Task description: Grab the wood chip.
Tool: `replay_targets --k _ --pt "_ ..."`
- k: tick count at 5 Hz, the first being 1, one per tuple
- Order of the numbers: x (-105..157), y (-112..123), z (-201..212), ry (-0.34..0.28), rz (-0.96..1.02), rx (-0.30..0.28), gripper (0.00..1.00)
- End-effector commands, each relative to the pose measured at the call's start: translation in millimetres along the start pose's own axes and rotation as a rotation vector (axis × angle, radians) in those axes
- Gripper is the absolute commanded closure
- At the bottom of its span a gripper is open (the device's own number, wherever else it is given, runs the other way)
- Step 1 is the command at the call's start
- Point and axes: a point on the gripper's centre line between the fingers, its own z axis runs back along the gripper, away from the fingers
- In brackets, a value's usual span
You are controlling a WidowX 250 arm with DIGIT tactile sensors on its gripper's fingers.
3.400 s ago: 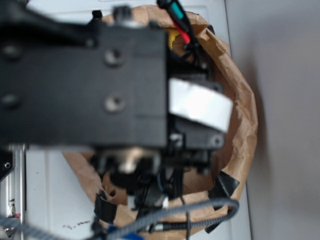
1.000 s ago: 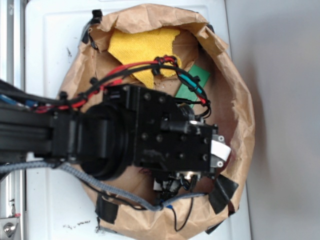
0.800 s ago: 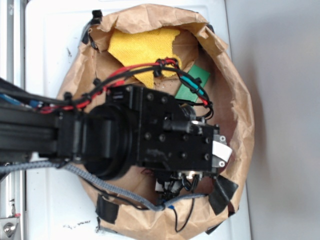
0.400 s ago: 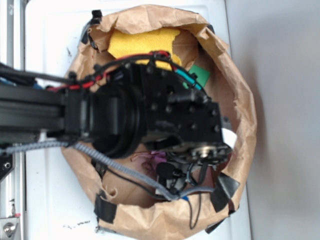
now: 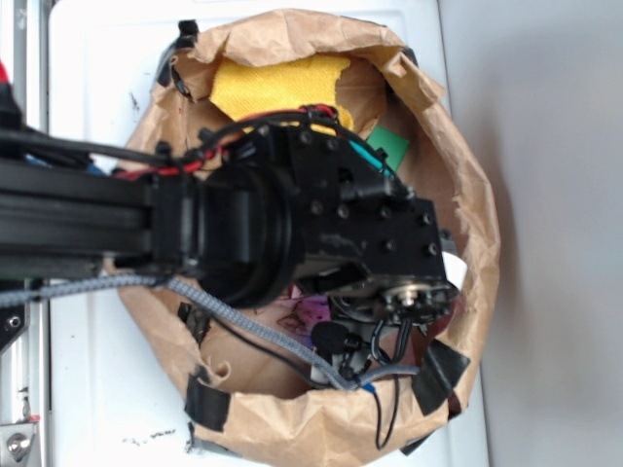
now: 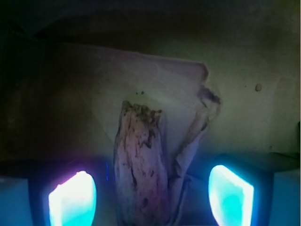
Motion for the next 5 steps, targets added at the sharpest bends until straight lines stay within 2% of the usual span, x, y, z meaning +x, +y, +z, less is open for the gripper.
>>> replay_targets --k 1,2,3,5 --pt "10.5 -16.1 -2.5 -0.054 -0.050 0.023 0.00" --pt "10.6 -15.8 -18.7 -0.046 -0.047 0.072 0.00" --pt "10.8 -10.5 -29.6 -0.018 -0.009 0.117 1.00" --pt "14.6 -5.8 -31.1 -0.024 0.012 0.121 1.00"
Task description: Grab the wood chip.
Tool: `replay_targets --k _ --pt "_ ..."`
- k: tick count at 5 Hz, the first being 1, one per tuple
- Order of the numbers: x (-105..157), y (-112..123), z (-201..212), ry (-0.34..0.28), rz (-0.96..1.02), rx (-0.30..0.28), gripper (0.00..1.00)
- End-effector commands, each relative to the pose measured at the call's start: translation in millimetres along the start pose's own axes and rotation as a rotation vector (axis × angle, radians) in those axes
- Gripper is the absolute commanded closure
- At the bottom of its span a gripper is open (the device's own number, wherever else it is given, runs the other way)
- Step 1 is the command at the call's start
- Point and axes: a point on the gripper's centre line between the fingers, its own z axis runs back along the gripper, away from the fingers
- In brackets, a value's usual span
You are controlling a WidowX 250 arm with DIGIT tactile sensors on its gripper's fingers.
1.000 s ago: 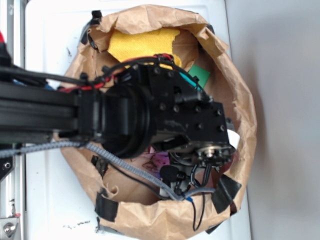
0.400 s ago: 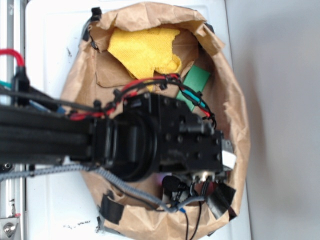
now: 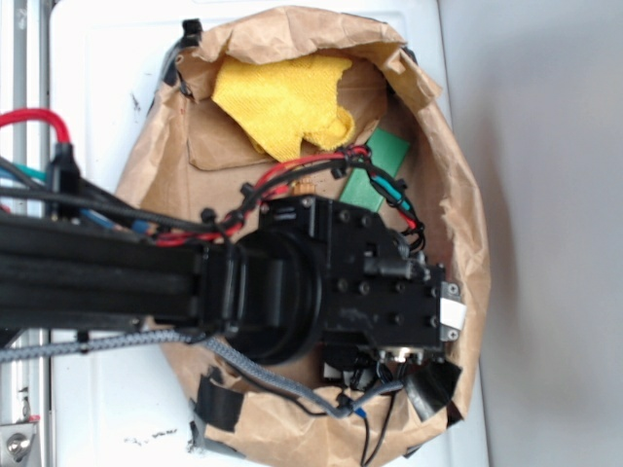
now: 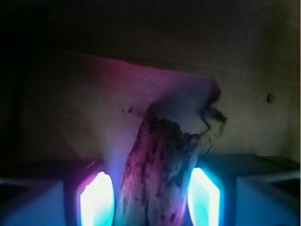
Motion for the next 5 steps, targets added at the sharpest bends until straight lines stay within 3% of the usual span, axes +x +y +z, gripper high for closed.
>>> replay_targets --k 1,2,4,5 --pt "4.7 -3.3 -3.7 -0.014 -0.007 -0.005 1.00" --pt "3.3 0.6 11.0 -0.048 0.007 -0.026 1.00" --pt "-5.8 25.0 72.0 -0.126 0.076 -0.122 1.00" --pt "-9.8 34.9 98.1 -0.124 0.118 -0.114 1.00"
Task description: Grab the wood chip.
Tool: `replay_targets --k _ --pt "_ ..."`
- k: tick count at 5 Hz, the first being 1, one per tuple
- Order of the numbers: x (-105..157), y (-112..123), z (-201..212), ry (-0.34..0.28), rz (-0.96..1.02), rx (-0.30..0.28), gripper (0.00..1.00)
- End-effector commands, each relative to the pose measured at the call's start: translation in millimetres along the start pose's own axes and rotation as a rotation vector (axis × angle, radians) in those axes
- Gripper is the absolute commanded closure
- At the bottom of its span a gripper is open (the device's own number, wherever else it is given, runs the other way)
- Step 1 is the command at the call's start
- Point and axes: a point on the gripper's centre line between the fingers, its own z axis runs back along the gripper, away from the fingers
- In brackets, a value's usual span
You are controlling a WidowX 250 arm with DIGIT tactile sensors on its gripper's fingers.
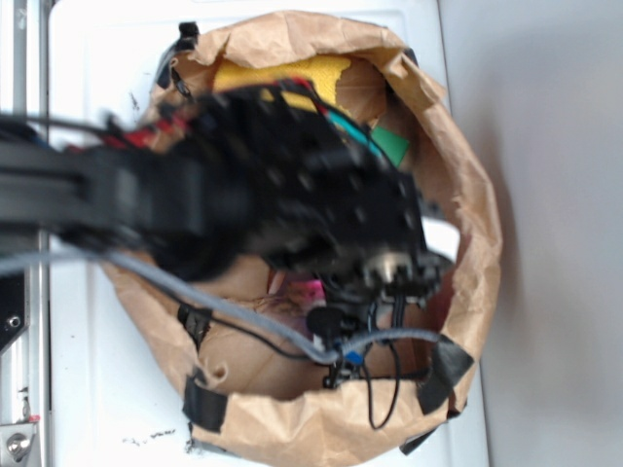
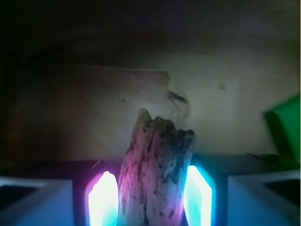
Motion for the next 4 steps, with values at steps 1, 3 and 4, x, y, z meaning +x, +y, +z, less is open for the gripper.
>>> replay_targets --k 1,3,4 --pt "4.4 10.9 68.4 -0.070 0.061 0.025 1.00" --pt "-4.3 13.5 100.6 -0.096 0.080 0.014 1.00" --pt "-8.5 11.5 103.4 -0.074 0.086 0.093 1.00"
